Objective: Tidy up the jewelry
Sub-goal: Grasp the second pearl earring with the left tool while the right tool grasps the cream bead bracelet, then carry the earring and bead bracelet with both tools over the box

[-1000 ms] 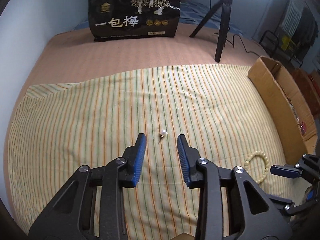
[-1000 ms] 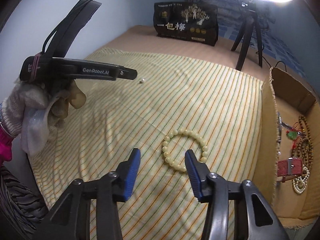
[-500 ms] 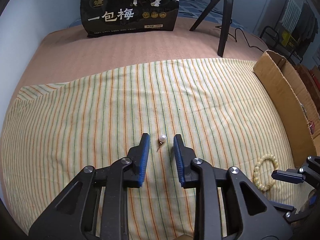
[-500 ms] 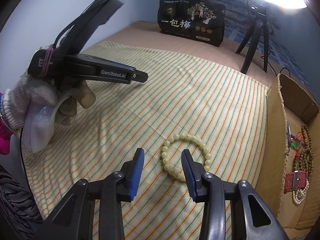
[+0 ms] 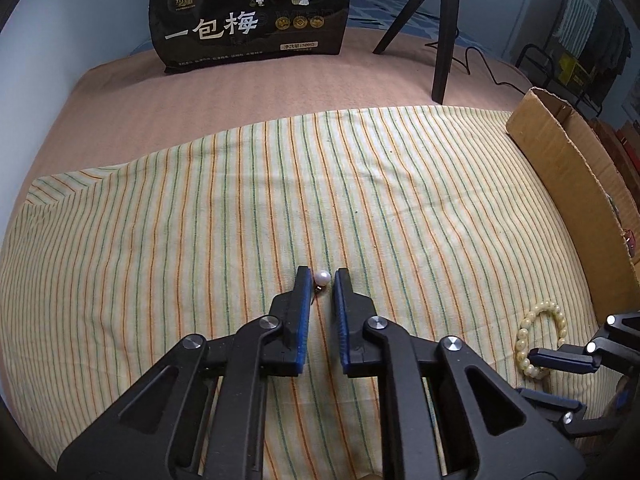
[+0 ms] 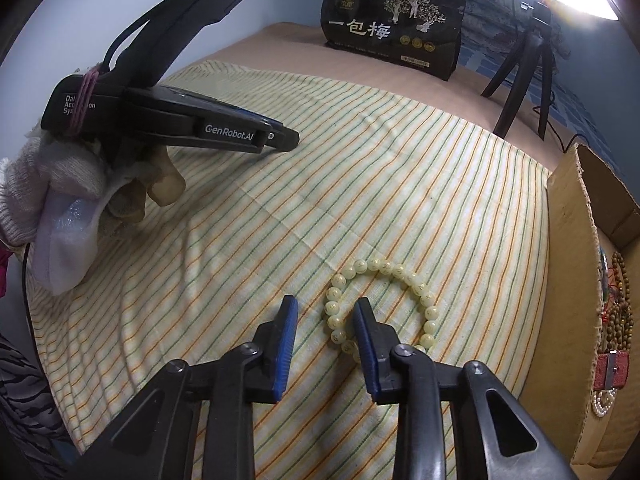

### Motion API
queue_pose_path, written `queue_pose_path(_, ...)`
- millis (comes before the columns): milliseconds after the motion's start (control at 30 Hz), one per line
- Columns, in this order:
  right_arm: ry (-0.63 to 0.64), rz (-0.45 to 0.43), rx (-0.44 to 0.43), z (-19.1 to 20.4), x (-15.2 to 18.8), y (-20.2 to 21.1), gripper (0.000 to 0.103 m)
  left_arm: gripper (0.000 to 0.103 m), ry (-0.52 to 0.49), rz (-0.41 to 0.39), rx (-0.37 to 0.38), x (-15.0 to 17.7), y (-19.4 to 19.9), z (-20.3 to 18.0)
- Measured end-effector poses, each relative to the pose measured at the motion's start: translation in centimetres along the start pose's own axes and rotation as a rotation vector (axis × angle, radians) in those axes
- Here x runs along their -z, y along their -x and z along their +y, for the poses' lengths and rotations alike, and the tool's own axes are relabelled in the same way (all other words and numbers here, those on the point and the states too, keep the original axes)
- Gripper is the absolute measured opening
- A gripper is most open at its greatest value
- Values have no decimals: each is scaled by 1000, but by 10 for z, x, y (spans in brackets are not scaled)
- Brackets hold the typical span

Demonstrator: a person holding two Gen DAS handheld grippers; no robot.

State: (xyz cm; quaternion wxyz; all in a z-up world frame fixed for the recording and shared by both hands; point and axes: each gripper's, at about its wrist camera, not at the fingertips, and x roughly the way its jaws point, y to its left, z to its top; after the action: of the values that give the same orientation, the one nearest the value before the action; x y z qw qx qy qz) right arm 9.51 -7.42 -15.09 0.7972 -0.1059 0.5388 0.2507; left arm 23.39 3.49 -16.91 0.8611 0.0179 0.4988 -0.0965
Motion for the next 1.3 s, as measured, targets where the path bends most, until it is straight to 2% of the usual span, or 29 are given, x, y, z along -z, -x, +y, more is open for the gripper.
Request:
queue_pose_path(167, -7, 5, -10, -2, -1, 0, 5, 6, -1, 0, 3, -1, 0, 0)
queue_pose_path(467, -18, -22, -28, -4, -3, 12, 5, 6, 5, -5, -3, 0, 9, 2)
queue_pose_path(733, -27, -73, -36, -5, -8, 33, 5, 6, 22, -48, 3, -5, 31, 3)
queue_pose_path(1033, -58, -134, -42, -12, -9, 67, 5, 6, 70, -110, 39, -12, 65, -1)
queue_pose_path(1300, -99, -198, -38, -27, -7, 101, 5, 6, 79, -180, 98, -21, 99, -25)
